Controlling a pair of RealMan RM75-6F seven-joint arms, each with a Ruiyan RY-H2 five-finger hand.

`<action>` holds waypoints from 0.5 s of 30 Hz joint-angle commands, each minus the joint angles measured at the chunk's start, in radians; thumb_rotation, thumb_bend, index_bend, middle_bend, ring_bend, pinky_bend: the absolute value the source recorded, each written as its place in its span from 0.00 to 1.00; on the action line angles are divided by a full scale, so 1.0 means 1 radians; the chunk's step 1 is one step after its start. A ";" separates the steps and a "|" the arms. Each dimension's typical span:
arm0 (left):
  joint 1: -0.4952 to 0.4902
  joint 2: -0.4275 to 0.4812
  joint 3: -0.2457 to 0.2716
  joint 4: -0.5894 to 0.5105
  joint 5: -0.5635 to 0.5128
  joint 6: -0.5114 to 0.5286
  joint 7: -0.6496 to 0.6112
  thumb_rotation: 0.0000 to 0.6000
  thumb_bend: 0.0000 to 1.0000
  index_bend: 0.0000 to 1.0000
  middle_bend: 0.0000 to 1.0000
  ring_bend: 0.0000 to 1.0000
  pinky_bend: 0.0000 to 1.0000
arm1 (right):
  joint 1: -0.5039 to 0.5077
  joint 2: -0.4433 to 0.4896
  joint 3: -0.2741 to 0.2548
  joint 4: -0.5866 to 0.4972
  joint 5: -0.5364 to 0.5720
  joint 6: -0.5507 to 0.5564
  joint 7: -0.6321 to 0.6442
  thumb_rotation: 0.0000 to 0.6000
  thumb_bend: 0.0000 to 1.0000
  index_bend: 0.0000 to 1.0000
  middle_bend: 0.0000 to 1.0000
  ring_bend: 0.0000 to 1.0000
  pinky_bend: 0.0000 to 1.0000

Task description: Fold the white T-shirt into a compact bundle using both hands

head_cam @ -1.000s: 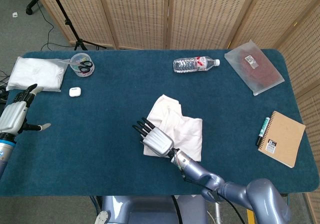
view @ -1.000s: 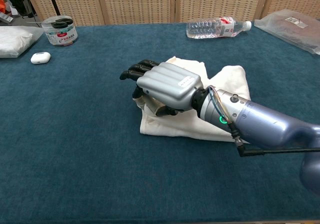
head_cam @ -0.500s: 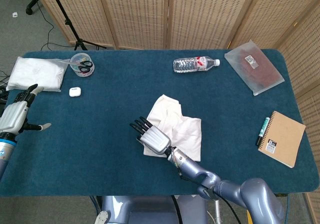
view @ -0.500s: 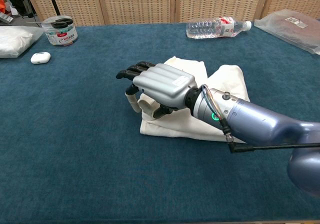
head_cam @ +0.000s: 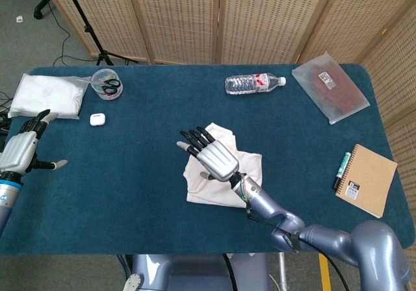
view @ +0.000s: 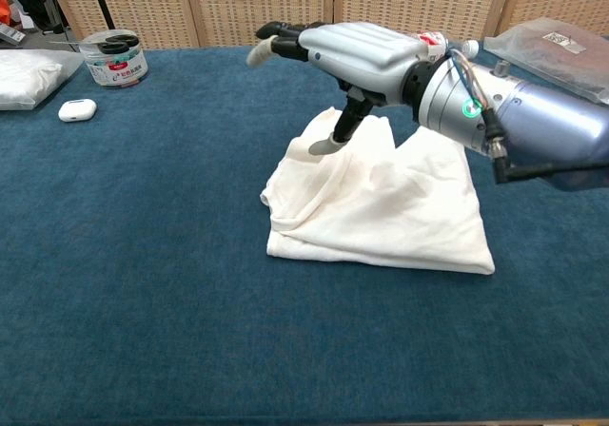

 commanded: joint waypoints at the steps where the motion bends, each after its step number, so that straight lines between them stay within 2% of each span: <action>1: 0.000 0.000 -0.001 0.001 -0.002 0.000 0.001 1.00 0.00 0.00 0.00 0.00 0.00 | 0.020 0.074 0.057 -0.009 0.173 -0.169 -0.019 1.00 0.24 0.28 0.00 0.00 0.00; 7: -0.003 -0.005 -0.001 0.007 -0.013 -0.007 0.008 1.00 0.00 0.00 0.00 0.00 0.00 | 0.041 0.122 0.068 -0.004 0.385 -0.338 -0.060 1.00 0.26 0.30 0.00 0.00 0.00; 12: -0.006 -0.010 -0.002 0.011 -0.022 -0.010 0.018 1.00 0.00 0.00 0.00 0.00 0.00 | 0.063 0.142 0.055 -0.006 0.503 -0.381 -0.118 1.00 0.26 0.30 0.00 0.00 0.00; 15: -0.008 -0.013 -0.001 0.014 -0.027 -0.015 0.024 1.00 0.00 0.00 0.00 0.00 0.00 | 0.077 0.147 0.052 -0.012 0.535 -0.392 -0.127 1.00 0.30 0.30 0.00 0.00 0.00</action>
